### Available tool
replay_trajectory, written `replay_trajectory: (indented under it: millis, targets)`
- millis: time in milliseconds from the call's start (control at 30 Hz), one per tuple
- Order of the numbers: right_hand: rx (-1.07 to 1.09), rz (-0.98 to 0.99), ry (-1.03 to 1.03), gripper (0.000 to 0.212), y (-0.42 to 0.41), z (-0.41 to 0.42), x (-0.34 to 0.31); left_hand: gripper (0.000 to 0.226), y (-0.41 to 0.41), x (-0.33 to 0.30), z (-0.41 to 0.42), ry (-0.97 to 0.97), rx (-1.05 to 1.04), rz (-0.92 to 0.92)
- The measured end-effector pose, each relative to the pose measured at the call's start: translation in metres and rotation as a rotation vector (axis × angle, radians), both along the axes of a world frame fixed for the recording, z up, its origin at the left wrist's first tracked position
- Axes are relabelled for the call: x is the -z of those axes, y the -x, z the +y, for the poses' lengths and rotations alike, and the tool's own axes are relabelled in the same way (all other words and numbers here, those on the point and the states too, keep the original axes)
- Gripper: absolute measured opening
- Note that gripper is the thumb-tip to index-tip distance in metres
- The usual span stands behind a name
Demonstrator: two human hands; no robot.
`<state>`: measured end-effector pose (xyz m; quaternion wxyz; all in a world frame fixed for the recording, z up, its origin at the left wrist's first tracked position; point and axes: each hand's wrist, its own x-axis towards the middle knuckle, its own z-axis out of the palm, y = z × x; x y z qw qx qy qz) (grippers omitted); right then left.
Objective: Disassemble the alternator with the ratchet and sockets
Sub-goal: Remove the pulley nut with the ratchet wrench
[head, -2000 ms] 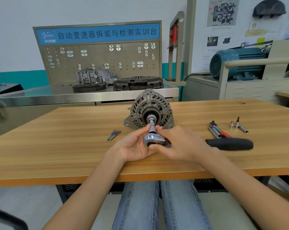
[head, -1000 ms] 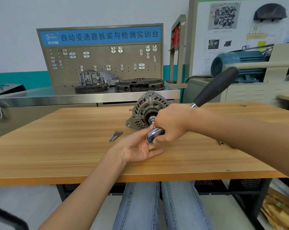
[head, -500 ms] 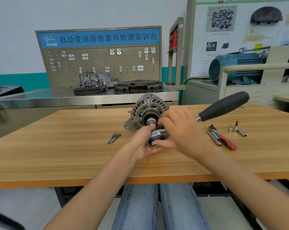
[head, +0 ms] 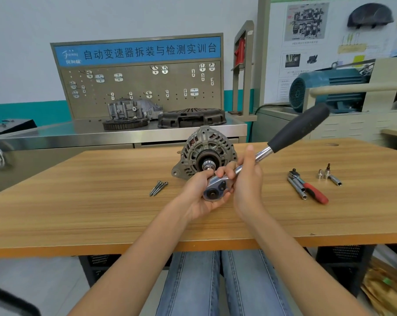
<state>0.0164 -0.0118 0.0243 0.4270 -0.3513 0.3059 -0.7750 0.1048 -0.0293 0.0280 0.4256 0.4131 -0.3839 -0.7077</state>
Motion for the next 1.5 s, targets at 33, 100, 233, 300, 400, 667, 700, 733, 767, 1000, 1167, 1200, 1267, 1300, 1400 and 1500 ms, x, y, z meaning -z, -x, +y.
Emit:
replay_trajectory:
  millis: [33,100,233,300,400,667,700,733,767,1000,1167,1200,1267,1300,1400,1500]
  targets:
    - [0.023,-0.016,-0.005,0.039,-0.001,-0.002,-0.001,0.025,-0.001,0.000,0.000,-0.003,0.020,-0.026]
    - [0.038,-0.030,-0.004,0.040,-0.003,-0.005,-0.004,0.027,-0.006,-0.002,-0.001,-0.004,0.059,-0.099]
    - [0.031,0.020,0.058,0.038,-0.008,-0.005,-0.008,0.061,-0.011,-0.011,-0.010,-0.034,0.079,-0.056]
    - [0.068,0.064,0.070,0.037,-0.014,-0.007,-0.010,0.068,-0.010,-0.015,-0.015,-0.070,0.037,-0.018]
    - [0.118,0.083,0.066,0.035,-0.022,-0.009,-0.011,0.064,-0.013,-0.016,-0.022,-0.130,-0.004,0.084]
    - [0.117,-0.118,-0.021,0.038,-0.014,-0.014,-0.008,0.072,-0.017,-0.009,-0.038,-0.223,-0.005,0.412]
    - [0.121,-0.098,-0.018,0.038,-0.014,-0.015,-0.009,0.068,-0.018,-0.010,-0.040,-0.225,-0.002,0.439]
    - [0.129,-0.077,-0.010,0.037,-0.013,-0.017,-0.010,0.065,-0.019,-0.011,-0.043,-0.229,0.007,0.466]
    - [0.140,-0.052,0.002,0.037,-0.013,-0.018,-0.011,0.061,-0.020,-0.012,-0.045,-0.234,0.023,0.486]
    - [0.227,0.224,0.061,0.036,-0.016,-0.018,-0.020,0.040,-0.023,-0.020,-0.050,-0.247,0.061,0.436]
    - [0.270,0.486,0.111,0.030,-0.023,-0.017,-0.028,0.037,-0.025,-0.020,-0.054,-0.164,0.046,0.273]
    - [0.278,0.489,0.112,0.031,-0.024,-0.016,-0.027,0.040,-0.025,-0.017,-0.054,-0.146,0.053,0.255]
    - [0.286,0.459,0.105,0.033,-0.025,-0.015,-0.025,0.048,-0.025,-0.011,-0.053,-0.118,0.066,0.246]
    - [0.289,0.446,0.098,0.033,-0.024,-0.015,-0.024,0.051,-0.024,-0.008,-0.051,-0.113,0.055,0.243]
    - [0.283,0.435,0.098,0.032,-0.022,-0.017,-0.025,0.055,-0.018,0.001,-0.052,0.035,-0.117,0.038]
    - [0.272,0.430,0.104,0.032,-0.021,-0.017,-0.025,0.047,-0.009,0.013,-0.049,0.222,-0.400,-0.278]
